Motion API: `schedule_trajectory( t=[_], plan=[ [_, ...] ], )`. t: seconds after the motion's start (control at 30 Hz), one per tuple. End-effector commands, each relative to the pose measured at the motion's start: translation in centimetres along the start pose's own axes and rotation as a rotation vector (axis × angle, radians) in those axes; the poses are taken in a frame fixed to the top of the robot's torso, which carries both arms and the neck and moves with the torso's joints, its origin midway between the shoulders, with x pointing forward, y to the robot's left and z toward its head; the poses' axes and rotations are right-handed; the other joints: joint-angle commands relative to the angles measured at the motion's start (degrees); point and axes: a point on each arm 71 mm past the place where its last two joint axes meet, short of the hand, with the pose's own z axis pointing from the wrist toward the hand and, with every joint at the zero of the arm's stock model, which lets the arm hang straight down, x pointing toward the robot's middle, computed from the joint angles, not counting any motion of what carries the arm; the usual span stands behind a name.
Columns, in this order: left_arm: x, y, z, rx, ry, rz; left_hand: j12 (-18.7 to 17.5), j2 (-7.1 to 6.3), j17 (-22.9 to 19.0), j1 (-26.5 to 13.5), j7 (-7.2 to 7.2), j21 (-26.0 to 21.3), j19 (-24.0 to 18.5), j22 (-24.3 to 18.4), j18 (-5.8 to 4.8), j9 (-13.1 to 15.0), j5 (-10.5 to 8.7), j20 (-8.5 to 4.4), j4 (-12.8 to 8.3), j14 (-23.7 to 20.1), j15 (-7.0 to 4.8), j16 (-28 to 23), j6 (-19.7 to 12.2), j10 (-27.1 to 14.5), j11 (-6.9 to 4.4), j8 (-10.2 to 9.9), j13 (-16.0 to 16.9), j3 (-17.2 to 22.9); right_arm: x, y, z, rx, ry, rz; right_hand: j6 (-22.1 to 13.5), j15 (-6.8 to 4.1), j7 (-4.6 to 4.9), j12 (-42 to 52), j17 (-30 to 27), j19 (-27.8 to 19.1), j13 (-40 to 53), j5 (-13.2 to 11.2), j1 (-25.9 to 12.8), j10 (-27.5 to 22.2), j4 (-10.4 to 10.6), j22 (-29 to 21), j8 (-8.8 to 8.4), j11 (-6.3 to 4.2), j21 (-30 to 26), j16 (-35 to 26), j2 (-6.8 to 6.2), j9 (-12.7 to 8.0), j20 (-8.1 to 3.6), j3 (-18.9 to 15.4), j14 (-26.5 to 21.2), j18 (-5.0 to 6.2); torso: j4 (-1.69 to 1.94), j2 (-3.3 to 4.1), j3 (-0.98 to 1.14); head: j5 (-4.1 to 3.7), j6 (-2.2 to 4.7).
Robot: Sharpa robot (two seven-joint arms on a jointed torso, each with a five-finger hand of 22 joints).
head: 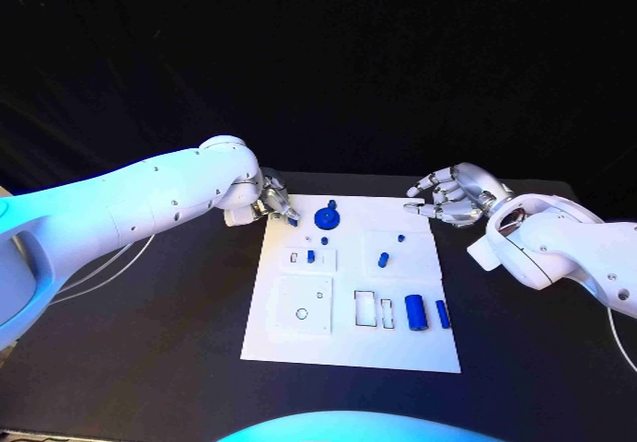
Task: Assemble the parts on the task board
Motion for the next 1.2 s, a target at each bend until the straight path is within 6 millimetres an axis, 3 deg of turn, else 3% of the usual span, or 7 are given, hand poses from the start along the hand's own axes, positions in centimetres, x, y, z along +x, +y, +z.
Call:
schedule_trajectory(
  t=[0.03,0.4,0.53,1.2],
  plan=[
    [0.2,-0.3,-0.6,0.047,-0.004,-0.07,0.51,-0.93,11.09,-0.73,-0.06,0.4,0.56,1.94,-0.6,0.82,1.14,-0.05,-11.14,4.78,-0.63,0.28,0.67,0.75,-0.09,0.26,0.56,11.36,0.1,0.0,-0.1,-0.008,0.012,-0.008,-0.39,0.27,0.03,-0.03,5.67,-0.29,0.04,0.44,-0.1,-0.15,0.06,4.44,0.28,-0.11,-0.19,-0.3,0.17,-0.08,-0.05,0.45,3.51,0.65,0.08,-0.05,0.03,0.17,0.02],
    [1.5,0.3,-2.9,0.076,-0.022,-0.085,1.75,-2.14,11.38,-2.55,-0.57,1.47,1.83,3.68,-1.0,1.45,4.09,-0.48,-12.61,4.91,-1.07,0.45,2.03,2.72,-0.59,0.41,2.24,13.12,-0.1,-0.2,-0.2,-0.003,0.008,-0.008,-0.39,0.27,0.03,-0.02,5.63,-0.28,0.04,0.5,-0.15,-0.15,0.08,4.44,0.3,-0.11,-0.21,-0.33,0.22,-0.09,-0.05,0.47,3.5,0.65,0.08,-0.05,-0.01,0.53,-0.02],
    [2.3,0.5,-3.7,0.081,-0.057,-0.057,1.98,-2.79,11.64,-3.46,-0.84,2.08,2.55,4.66,-1.23,1.75,6.63,-0.72,-13.17,5.0,-1.31,0.59,2.74,3.49,-0.87,0.45,2.63,13.6,-0.2,-0.2,-0.3,-0.002,0.005,-0.009,-0.39,0.27,0.03,-0.07,5.64,-0.26,-0.01,0.54,-0.18,-0.18,0.09,4.47,0.3,-0.11,-0.16,-0.33,0.22,-0.09,-0.05,0.47,3.5,0.64,0.13,-0.09,-0.13,0.65,-0.12],
    [6.8,0.9,-4.3,0.073,-0.1,0.06,2.44,-3.63,11.93,-4.32,-1.27,3.36,4.11,6.77,-1.75,2.0,9.15,-1.05,-13.89,5.1,-1.67,0.76,3.8,4.74,-1.28,0.42,3.38,14.08,-0.4,-0.3,-0.3,-0.005,0.001,-0.011,-0.41,0.27,0.04,-0.18,5.53,-0.32,-0.12,0.64,-0.25,-0.29,0.1,4.37,0.31,-0.11,-0.32,-0.39,0.21,-0.1,-0.05,0.47,3.48,0.68,-0.01,0.0,-0.05,1.33,-0.23]
  ],
)
